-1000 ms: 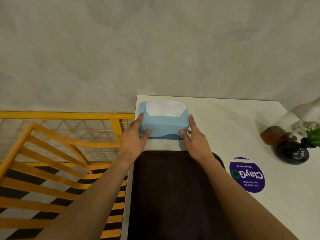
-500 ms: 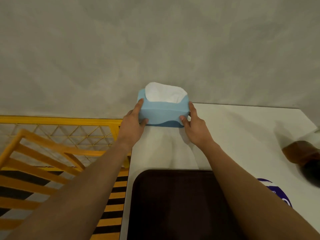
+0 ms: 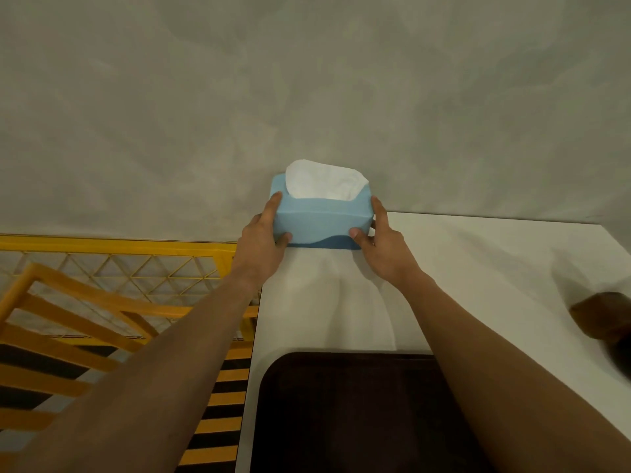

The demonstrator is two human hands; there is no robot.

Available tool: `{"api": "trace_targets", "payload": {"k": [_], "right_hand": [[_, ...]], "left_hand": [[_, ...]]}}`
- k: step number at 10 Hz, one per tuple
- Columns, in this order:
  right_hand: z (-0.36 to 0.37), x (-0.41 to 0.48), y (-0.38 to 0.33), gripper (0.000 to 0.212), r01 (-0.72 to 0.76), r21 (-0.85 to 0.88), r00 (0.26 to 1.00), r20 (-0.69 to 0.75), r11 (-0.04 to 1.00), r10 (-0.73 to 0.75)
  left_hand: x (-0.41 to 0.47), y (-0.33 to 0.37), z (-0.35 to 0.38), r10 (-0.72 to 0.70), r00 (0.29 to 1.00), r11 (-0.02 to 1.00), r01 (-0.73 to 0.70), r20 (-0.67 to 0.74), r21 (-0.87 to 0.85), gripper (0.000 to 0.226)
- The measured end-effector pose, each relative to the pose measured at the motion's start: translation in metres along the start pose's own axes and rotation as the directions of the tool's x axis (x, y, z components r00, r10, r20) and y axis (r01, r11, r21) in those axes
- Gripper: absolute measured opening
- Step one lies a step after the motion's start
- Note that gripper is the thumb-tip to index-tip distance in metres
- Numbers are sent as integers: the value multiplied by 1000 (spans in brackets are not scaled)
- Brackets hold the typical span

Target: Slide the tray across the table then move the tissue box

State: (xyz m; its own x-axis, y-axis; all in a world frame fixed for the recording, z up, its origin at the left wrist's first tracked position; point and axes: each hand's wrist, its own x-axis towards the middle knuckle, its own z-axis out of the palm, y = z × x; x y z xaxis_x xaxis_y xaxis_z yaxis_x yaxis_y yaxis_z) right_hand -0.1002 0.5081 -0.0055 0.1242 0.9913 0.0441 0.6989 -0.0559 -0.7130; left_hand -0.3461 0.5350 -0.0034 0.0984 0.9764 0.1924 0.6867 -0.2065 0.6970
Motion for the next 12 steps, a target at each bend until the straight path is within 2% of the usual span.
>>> {"api": "trace_targets", "payload": {"k": [1,2,3,4,8,10,11,12], "right_hand": [[0,0,1,82,14,-6,1000,17,1000,-14],[2,2,2,83,-18,0,999,38,1000,18],[3,4,4,69,-55,-6,996,75,998,55],[3,6,6,62,-70,-20,993,89,997,72],[1,5,11,59,-74,-3,995,69,997,74],[4,5,11,59,-69,-23,996,53,997,70],[-1,6,8,60,-68,-30,995,74,997,71],[-12,4,-2,68,-61,-13,990,127,998,62]], "left_hand": [[0,-1,1,-46,999,993,45,-7,-109,92],[2,-2,3,-164,985,959,172,55,-223,98],[3,-3,5,-183,981,958,192,63,-214,80],[4,-2,6,-203,978,955,210,52,-210,73],[12,0,11,-291,953,942,300,81,-152,72],[16,-3,8,-303,946,940,317,117,-125,58],[17,0,5,-296,944,938,316,147,-139,67],[11,4,-7,-298,925,924,342,237,-173,100]]}}
